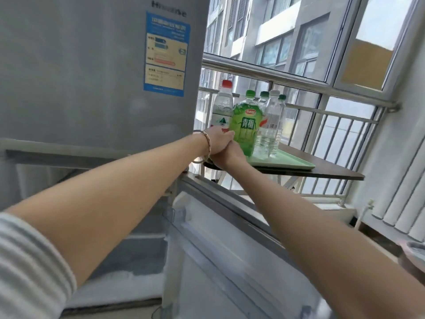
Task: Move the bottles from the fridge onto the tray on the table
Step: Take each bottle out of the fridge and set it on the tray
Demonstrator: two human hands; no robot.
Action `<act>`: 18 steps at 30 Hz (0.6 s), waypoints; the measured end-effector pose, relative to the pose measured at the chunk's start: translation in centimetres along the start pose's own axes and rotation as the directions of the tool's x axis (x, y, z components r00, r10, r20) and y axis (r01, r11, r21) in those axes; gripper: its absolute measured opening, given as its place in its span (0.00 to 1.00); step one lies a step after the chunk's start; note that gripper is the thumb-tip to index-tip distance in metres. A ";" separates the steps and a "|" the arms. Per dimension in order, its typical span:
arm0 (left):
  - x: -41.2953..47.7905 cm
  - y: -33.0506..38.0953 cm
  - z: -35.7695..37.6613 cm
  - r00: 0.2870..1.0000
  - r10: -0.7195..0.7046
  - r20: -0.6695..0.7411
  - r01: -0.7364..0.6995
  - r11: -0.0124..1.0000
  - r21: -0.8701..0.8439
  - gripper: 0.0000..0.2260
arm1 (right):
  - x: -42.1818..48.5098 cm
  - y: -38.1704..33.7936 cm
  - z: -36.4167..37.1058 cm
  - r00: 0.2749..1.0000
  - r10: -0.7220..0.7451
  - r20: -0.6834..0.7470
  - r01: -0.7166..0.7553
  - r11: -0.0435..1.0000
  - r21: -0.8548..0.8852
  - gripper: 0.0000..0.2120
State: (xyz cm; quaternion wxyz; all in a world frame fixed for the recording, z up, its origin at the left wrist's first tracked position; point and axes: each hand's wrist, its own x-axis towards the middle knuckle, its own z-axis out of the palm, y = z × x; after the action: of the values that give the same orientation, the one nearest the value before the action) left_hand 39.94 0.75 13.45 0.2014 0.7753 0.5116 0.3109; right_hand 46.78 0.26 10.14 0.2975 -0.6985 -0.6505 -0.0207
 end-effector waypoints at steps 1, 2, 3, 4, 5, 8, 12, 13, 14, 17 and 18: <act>-0.7 -0.8 -0.9 0.999 -0.035 -0.013 0.035 0.999 0.014 0.23 | -0.6 -1.1 0.4 1.000 -0.024 0.018 0.024 1.000 0.009 0.19; -1.5 -1.9 -2.0 0.997 -0.073 -0.019 0.074 0.997 0.033 0.24 | -1.5 -2.5 0.9 0.998 -0.048 0.039 0.047 0.998 0.028 0.21; -2.5 -3.0 -3.0 0.992 -0.126 -0.015 0.126 0.991 0.047 0.24 | -2.0 -3.7 1.8 0.994 -0.089 0.062 0.085 0.994 0.063 0.22; -3.4 -4.1 -3.7 0.984 -0.178 0.004 0.177 0.983 0.052 0.25 | -2.7 -5.0 2.7 0.986 -0.126 0.106 0.115 0.988 0.102 0.22; -4.4 -5.2 -4.6 0.970 -0.239 0.050 0.236 0.970 0.056 0.25 | -3.2 -6.0 3.7 0.972 -0.163 0.166 0.144 0.982 0.121 0.22; -6.9 -10.2 -6.9 0.820 -0.504 0.273 0.501 0.861 0.085 0.31 | -5.1 -9.9 8.0 0.897 -0.212 0.388 0.217 0.976 0.032 0.21; -7.8 -17.9 -7.5 0.609 -0.673 0.420 0.628 0.732 0.263 0.37 | -6.7 -12.4 15.9 0.820 -0.218 0.530 0.194 0.976 0.101 0.24; -7.9 -19.4 -7.2 0.585 -0.689 0.428 0.625 0.719 0.304 0.38 | -7.1 -12.6 17.6 0.796 -0.233 0.559 0.195 0.972 0.128 0.24; -8.0 -21.3 -6.8 0.571 -0.701 0.427 0.625 0.708 0.327 0.39 | -7.5 -13.0 19.9 0.772 -0.241 0.589 0.186 0.971 0.153 0.26; -7.8 -27.2 -5.2 0.541 -0.741 0.397 0.641 0.669 0.376 0.36 | -7.7 -13.2 25.3 0.743 -0.194 0.641 0.156 0.981 0.116 0.28; -7.5 -29.5 -4.6 0.539 -0.749 0.385 0.657 0.660 0.364 0.36 | -7.3 -13.2 27.6 0.747 -0.164 0.644 0.142 0.986 0.086 0.29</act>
State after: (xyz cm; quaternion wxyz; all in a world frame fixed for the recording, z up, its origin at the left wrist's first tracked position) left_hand 14.97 5.50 -3.87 0.3663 0.5698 0.7334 -0.0575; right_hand 23.61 5.62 -10.47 0.0622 -0.6020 -0.7684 0.2082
